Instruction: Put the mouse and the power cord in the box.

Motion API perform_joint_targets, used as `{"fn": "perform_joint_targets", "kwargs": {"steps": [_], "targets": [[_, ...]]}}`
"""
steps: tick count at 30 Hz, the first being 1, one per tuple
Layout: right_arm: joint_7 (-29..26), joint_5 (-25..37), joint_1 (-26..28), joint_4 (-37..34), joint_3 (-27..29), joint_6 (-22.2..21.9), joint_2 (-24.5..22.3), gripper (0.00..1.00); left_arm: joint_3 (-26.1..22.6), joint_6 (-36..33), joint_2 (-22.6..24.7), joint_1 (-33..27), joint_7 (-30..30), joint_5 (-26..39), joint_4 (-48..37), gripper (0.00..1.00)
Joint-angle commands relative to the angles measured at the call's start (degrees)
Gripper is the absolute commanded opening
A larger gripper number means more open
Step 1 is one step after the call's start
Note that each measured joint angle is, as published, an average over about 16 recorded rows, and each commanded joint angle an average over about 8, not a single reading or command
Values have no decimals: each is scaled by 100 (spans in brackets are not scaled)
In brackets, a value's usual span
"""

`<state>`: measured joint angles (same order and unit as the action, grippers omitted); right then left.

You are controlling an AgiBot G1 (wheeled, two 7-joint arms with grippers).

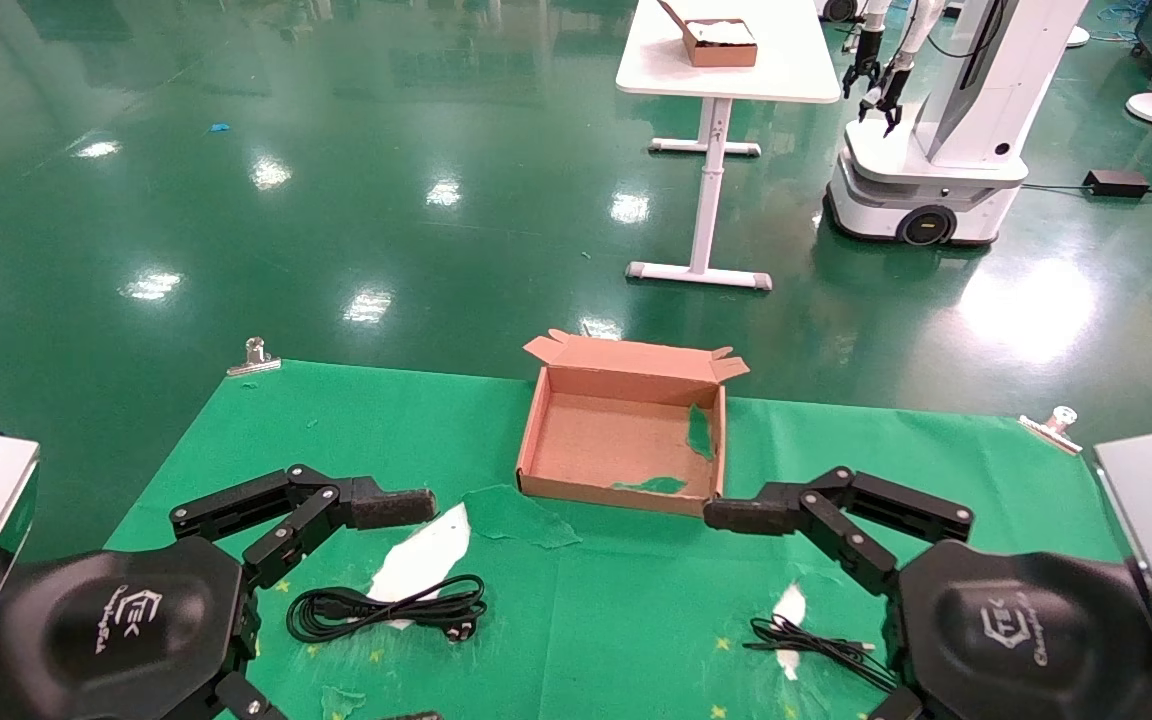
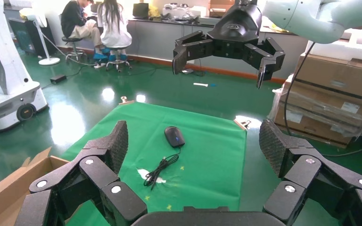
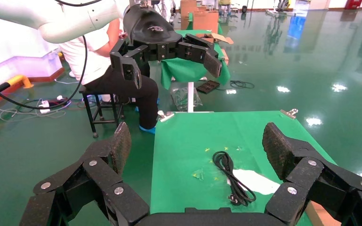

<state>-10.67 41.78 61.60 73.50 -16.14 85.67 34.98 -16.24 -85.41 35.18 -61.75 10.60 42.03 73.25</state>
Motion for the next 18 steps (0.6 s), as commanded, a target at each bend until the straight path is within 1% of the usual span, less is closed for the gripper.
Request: {"fn": "perform_joint_targets", "kwargs": {"steps": [1,18], "targets": [[0,0,0,0,0,0,0,100,0,0,0,0,0,0,0,100],[0,0,0,0,0,0,0,100,0,0,0,0,0,0,0,100]]}}
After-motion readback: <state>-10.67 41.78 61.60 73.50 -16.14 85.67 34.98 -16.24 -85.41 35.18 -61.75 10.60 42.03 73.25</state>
